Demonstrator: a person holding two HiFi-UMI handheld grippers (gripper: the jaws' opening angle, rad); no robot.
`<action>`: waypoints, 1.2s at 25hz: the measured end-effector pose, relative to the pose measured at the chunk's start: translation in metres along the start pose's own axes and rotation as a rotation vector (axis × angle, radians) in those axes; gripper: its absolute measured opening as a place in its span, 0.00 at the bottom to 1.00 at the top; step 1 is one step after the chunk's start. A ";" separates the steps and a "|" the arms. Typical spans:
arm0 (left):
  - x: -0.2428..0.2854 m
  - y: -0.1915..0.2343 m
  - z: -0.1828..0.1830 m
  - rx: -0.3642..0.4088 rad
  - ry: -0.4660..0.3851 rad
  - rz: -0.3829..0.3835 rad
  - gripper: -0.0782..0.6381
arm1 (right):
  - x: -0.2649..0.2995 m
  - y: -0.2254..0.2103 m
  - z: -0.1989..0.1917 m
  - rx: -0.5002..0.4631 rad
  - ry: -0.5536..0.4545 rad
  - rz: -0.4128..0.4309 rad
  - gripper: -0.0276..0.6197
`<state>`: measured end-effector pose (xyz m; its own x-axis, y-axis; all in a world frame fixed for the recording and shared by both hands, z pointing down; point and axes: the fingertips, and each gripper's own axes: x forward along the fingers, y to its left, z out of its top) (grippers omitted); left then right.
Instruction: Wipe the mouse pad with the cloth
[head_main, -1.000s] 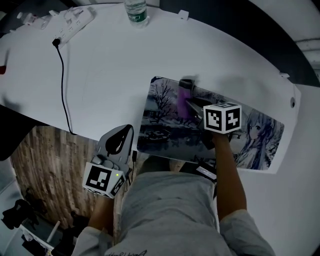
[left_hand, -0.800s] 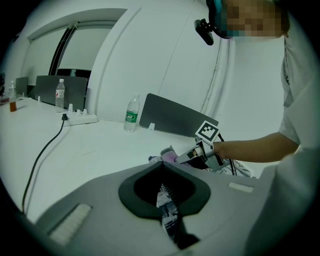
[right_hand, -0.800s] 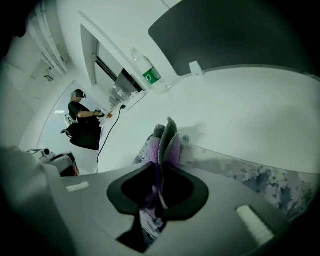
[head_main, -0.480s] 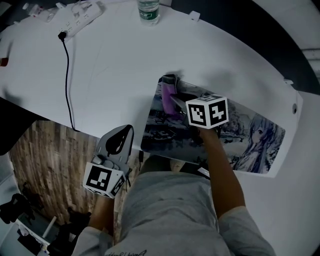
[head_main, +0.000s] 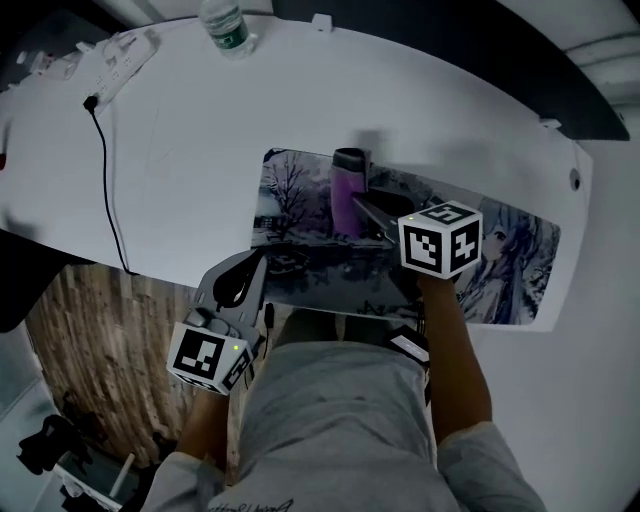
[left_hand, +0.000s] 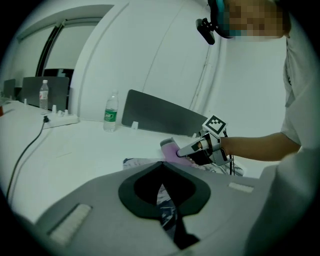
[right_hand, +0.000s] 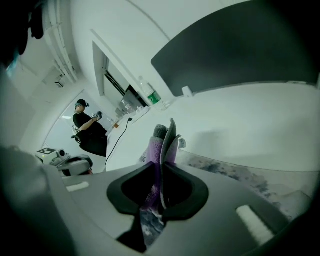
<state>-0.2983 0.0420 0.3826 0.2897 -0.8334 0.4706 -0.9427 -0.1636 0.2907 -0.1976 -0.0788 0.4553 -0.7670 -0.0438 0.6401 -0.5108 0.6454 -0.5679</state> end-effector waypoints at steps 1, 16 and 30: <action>0.009 -0.014 0.003 0.014 0.005 -0.029 0.14 | -0.018 -0.009 -0.002 0.009 -0.019 -0.013 0.15; 0.105 -0.213 0.014 0.158 0.028 -0.248 0.14 | -0.331 -0.220 -0.143 0.161 -0.103 -0.431 0.15; 0.156 -0.308 0.003 0.190 0.070 -0.262 0.14 | -0.460 -0.360 -0.238 0.259 0.034 -0.671 0.15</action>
<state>0.0364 -0.0394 0.3643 0.5312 -0.7124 0.4586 -0.8465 -0.4688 0.2522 0.4313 -0.1093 0.4884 -0.2451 -0.3410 0.9076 -0.9468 0.2858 -0.1483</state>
